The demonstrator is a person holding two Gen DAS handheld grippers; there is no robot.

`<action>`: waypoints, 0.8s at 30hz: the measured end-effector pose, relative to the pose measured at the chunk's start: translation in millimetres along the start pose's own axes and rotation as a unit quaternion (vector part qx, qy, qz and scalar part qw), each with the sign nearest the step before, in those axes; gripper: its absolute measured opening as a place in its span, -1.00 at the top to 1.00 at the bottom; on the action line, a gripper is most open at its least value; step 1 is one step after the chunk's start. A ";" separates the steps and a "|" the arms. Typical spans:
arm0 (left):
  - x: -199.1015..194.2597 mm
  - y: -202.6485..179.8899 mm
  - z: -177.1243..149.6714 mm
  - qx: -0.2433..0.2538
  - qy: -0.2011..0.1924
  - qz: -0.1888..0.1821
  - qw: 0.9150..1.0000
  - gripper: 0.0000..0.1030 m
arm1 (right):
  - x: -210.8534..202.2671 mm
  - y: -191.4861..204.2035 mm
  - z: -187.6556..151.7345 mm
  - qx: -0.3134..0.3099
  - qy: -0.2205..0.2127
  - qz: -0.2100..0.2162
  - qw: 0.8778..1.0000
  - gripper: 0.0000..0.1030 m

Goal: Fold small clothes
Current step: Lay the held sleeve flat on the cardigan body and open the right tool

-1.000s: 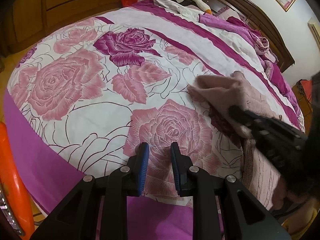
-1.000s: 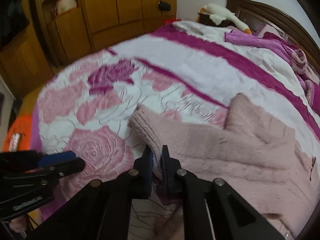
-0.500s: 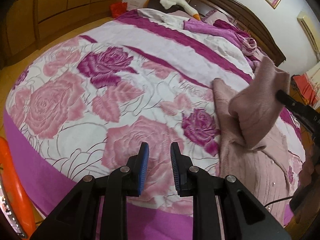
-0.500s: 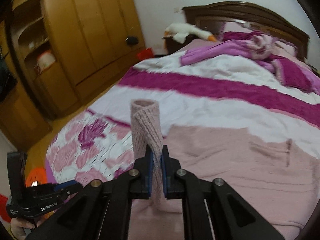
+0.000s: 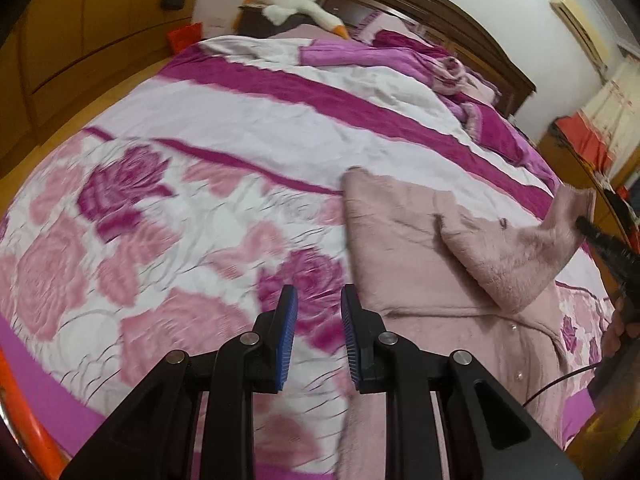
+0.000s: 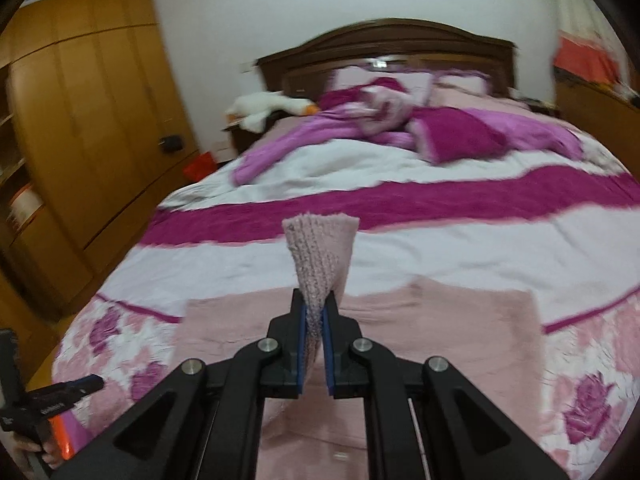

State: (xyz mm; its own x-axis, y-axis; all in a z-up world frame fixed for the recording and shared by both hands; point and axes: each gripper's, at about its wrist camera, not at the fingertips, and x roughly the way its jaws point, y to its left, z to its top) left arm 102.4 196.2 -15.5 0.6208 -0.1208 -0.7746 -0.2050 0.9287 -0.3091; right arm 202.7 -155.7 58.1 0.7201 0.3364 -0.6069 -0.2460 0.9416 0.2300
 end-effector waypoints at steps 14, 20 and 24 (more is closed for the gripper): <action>65.9 -81.8 20.0 0.076 0.020 -0.018 0.997 1.00 | 40.9 -147.0 -83.6 0.097 0.102 -0.083 0.987 0.57; 91.5 -86.7 18.3 0.076 0.035 -0.009 0.996 1.00 | 21.9 -151.7 -92.1 0.061 0.122 -0.081 0.987 0.09; 97.6 -86.5 17.7 0.072 0.037 -0.009 0.997 1.00 | -0.1 -152.8 -73.5 0.045 0.095 -0.073 0.992 0.03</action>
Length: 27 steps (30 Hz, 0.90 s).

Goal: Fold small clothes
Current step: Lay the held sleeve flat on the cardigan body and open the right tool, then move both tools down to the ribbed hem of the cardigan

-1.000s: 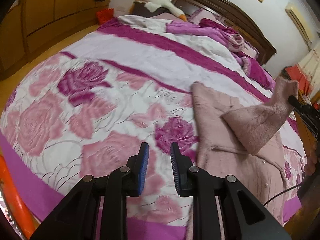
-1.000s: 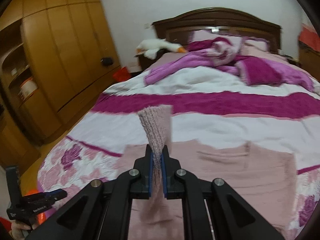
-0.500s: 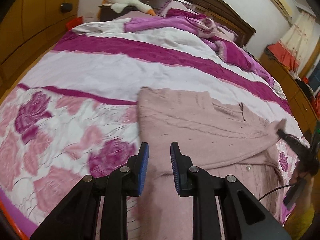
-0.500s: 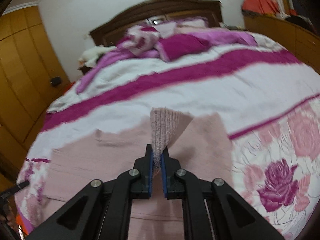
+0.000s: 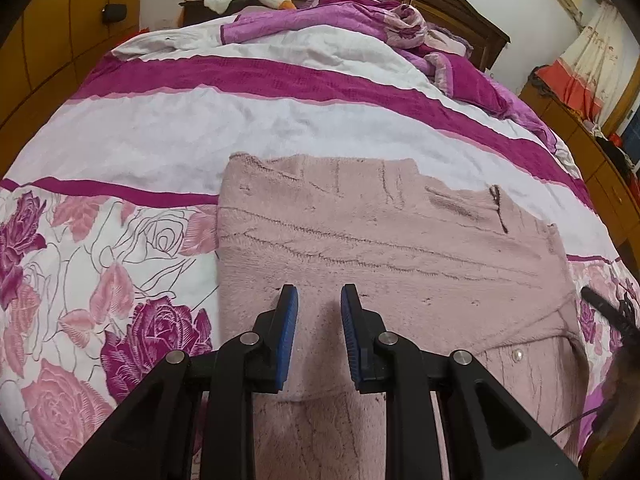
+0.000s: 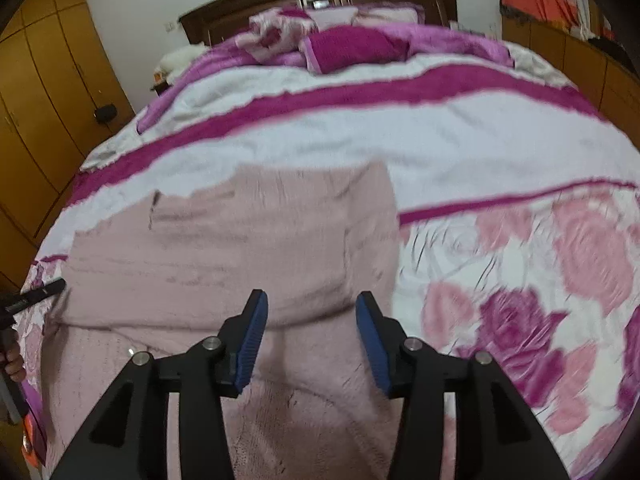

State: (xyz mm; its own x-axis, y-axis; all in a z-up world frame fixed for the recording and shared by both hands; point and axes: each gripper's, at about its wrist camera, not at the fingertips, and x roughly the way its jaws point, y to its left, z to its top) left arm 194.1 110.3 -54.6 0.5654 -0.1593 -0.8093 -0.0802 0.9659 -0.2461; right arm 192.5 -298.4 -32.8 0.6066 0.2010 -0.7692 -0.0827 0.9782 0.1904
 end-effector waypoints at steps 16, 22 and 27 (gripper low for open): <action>2.5 -10.6 8.2 0.022 -0.038 0.001 0.999 1.00 | 38.4 9.1 30.7 -0.036 -0.033 -0.010 0.999 0.84; 34.3 -3.1 7.5 0.004 -0.016 0.011 1.000 1.00 | 51.5 1.7 34.6 -0.045 -0.029 -0.060 0.997 0.85; 37.9 -5.9 4.6 0.018 -0.028 0.015 0.999 1.00 | 81.9 -9.8 22.5 -0.031 -0.005 -0.070 0.997 0.84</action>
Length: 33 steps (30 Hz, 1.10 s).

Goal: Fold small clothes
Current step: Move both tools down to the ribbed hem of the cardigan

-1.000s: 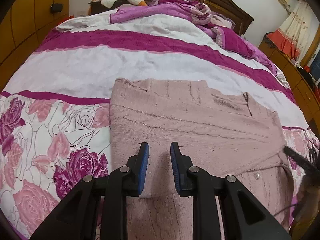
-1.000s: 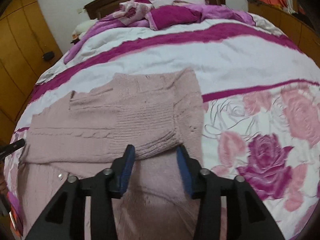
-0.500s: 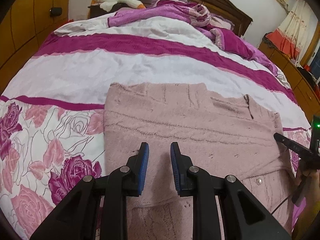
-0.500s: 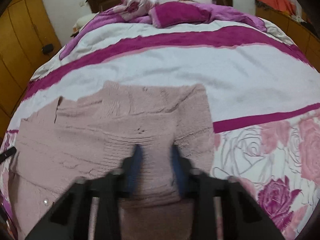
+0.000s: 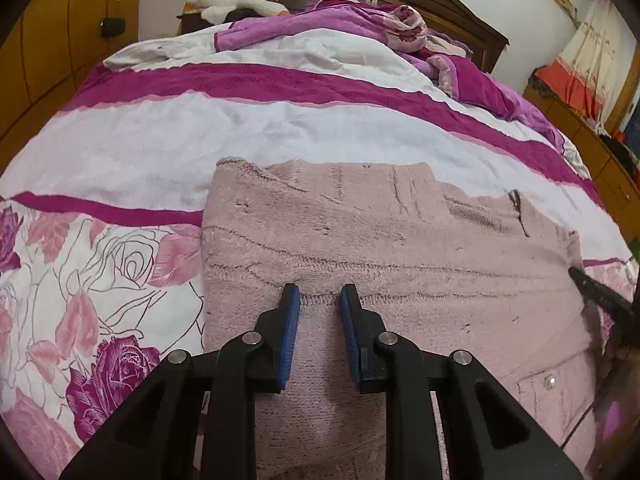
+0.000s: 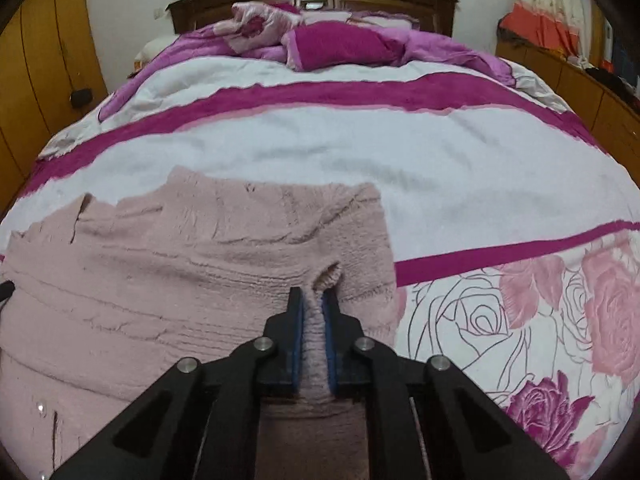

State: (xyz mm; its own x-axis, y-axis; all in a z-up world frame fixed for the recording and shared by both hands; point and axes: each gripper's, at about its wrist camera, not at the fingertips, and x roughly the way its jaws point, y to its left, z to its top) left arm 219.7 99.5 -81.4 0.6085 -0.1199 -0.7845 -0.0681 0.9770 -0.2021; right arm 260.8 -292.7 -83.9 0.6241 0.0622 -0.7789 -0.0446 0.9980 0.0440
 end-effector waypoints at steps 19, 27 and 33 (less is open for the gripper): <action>-120.9 18.3 -31.3 -0.027 -0.034 0.006 0.999 1.00 | -153.0 1.2 -16.7 0.024 -0.064 0.069 0.995 0.09; -172.5 6.3 -52.2 -0.015 -0.028 0.012 0.999 1.00 | -225.6 10.3 -34.9 0.008 -0.078 0.096 0.992 0.07; -208.2 -3.1 -76.1 -0.011 -0.028 0.002 1.000 1.00 | -278.5 18.7 -60.0 -0.013 -0.087 0.110 0.990 0.07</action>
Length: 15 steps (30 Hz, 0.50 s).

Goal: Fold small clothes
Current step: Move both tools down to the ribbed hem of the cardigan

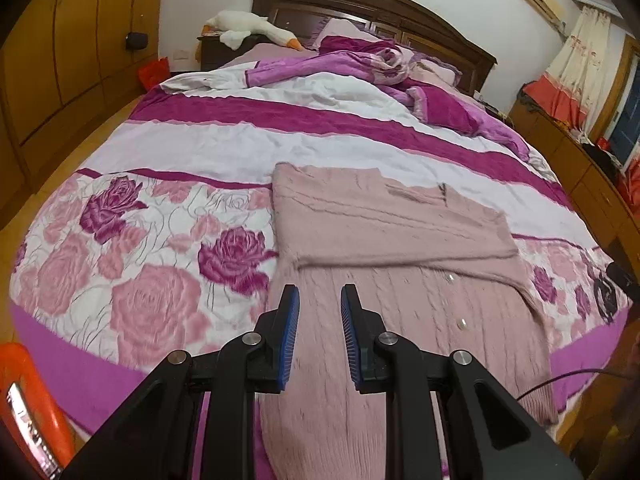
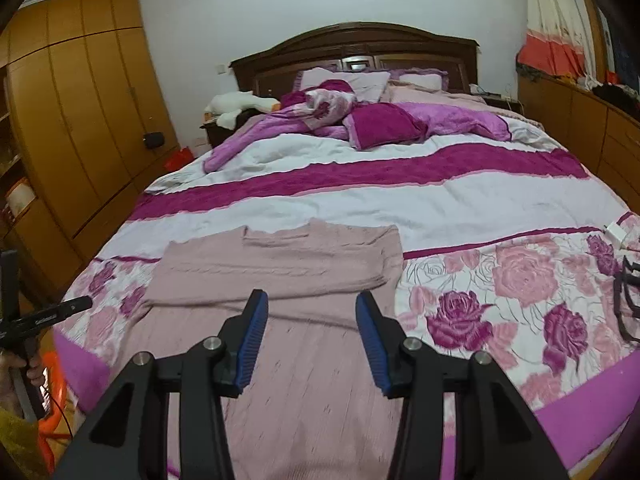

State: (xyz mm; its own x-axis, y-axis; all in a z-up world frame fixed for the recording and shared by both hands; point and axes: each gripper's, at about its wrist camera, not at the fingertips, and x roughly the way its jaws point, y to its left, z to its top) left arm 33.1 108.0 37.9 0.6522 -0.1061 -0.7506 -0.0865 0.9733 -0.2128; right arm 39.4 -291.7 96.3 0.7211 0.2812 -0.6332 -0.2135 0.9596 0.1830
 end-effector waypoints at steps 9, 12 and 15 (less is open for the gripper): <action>-36.0 0.6 -34.1 -0.012 0.010 -0.009 1.000 1.00 | -73.7 7.0 -22.0 -0.014 -0.001 0.012 1.000 -0.11; -36.2 2.4 -51.2 -0.011 0.023 0.001 1.000 1.00 | -78.7 6.4 -38.2 -0.022 0.010 0.003 1.000 -0.13; -32.9 7.0 -66.4 -0.018 0.037 0.000 0.999 1.00 | -73.7 4.5 -61.6 -0.027 0.031 -0.007 0.999 -0.13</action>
State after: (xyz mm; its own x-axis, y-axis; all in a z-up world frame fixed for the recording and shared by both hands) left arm -39.0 104.8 19.6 0.5950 -0.1222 -0.7944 -0.1138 0.9656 -0.2338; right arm -55.3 -308.3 97.4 0.6815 0.2662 -0.6817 -0.2407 0.9612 0.1347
